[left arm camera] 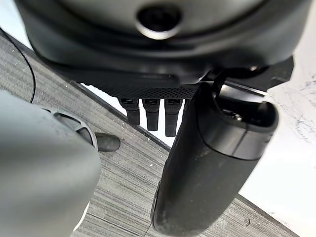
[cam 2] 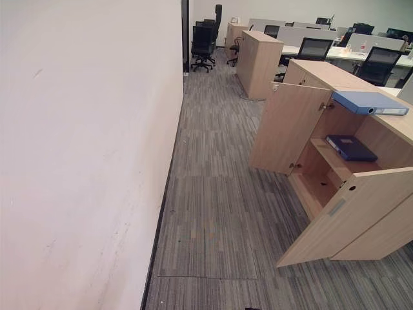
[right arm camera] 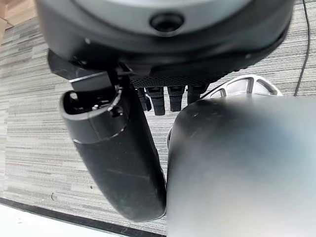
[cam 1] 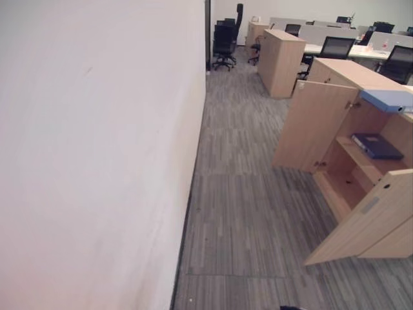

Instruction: Put the empty folder in the office cabinet

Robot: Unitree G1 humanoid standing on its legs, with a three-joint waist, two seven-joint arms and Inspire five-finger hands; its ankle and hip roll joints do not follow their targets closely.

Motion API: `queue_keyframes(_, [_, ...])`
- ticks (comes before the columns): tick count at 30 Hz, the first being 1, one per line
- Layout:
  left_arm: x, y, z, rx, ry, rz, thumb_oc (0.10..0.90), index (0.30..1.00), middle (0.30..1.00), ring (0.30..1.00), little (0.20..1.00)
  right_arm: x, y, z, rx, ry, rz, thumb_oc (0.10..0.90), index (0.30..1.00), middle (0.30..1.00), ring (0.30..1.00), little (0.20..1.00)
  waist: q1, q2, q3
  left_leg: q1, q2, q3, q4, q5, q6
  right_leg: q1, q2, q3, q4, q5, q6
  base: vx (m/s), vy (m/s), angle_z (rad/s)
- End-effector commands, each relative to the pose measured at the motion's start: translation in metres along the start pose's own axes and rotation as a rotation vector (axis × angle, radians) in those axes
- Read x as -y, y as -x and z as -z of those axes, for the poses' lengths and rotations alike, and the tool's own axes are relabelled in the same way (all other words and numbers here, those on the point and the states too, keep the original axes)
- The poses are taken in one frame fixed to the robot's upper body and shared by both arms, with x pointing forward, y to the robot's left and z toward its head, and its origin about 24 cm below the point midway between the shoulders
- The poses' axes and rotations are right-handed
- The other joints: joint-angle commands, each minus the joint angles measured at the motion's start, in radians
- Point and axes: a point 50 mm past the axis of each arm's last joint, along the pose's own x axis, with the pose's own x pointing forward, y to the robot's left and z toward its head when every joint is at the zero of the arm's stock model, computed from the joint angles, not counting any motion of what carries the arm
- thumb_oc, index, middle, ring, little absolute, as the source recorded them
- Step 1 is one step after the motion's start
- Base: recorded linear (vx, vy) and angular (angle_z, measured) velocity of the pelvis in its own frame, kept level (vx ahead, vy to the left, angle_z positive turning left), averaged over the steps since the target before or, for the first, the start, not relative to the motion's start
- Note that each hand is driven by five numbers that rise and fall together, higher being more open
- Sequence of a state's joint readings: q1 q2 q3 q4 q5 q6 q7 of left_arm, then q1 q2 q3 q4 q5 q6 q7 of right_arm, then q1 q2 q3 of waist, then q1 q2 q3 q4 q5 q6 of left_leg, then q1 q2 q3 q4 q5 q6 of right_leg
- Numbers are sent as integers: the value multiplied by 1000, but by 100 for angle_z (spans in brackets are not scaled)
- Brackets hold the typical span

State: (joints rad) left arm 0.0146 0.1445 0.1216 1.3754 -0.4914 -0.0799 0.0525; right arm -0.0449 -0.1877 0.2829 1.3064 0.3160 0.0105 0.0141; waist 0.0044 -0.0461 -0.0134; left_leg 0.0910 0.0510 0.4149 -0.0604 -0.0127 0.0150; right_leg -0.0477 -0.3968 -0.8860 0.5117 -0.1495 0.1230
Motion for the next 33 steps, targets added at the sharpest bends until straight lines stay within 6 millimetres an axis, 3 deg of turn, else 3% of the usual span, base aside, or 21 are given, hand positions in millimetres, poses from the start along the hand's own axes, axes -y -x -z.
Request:
queue_keyframes(1, [-39, 0, -15, 15, 36, -104, 800, 900, 900, 900, 900, -28, -2, -11, 10, 4, -84, 800, 900, 900, 900, 900, 21, -18, 25, 74, -48, 14, -27, -67, -29, -45, -42, 53, -279, 492, 133, 0, 0, 0])
queue_keyframes(11, [-41, 1, -7, -32, -28, -81, 800, 900, 900, 900, 900, -28, -2, -11, 6, 20, -95, 800, 900, 900, 900, 900, 15, -19, 23, 80, -49, 17, -27, -70, -28, -38, -37, 55, -286, 483, 129, 2, 0, -1])
queue_keyframes(21, [-33, -1, -18, 19, -37, -51, 800, 900, 900, 900, 900, -27, -2, -13, 22, 16, -94, 800, 900, 900, 900, 900, 9, -22, 22, 80, -47, 18, -27, -69, -31, -33, -27, 53, -295, 474, 125, 2, -2, -2])
queue_keyframes(25, [-39, 0, -20, 13, -94, -84, 800, 900, 900, 900, 900, -25, -2, -32, 110, 90, -40, 800, 900, 900, 900, 900, 0, -27, 24, 82, -46, 26, -27, -70, -30, -36, -24, 62, -295, 477, 125, 0, 0, 0])
queue_keyframes(30, [-45, 0, -21, 11, -99, -117, 800, 900, 900, 900, 900, -31, -1, -39, 156, 99, -54, 800, 900, 900, 900, 900, -5, -32, 25, 84, -46, 32, -27, -71, -29, -39, -21, 68, -293, 478, 126, 0, 0, 0])
queue_keyframes(31, [-25, -2, -38, 83, -118, -85, 800, 900, 900, 900, 900, -34, -1, -41, 163, 114, -62, 800, 900, 900, 900, 900, -16, -29, 25, 85, -45, 36, -27, -71, -28, -43, -22, 75, -293, 477, 125, 10, 11, -4])
queue_keyframes(33, [-16, -3, -39, 86, -121, -73, 800, 900, 900, 900, 900, -33, -1, -40, 157, 102, -56, 800, 900, 900, 900, 900, -18, -27, 25, 87, -45, 38, -27, -72, -28, -46, -21, 81, -291, 476, 124, 7, 17, -5])
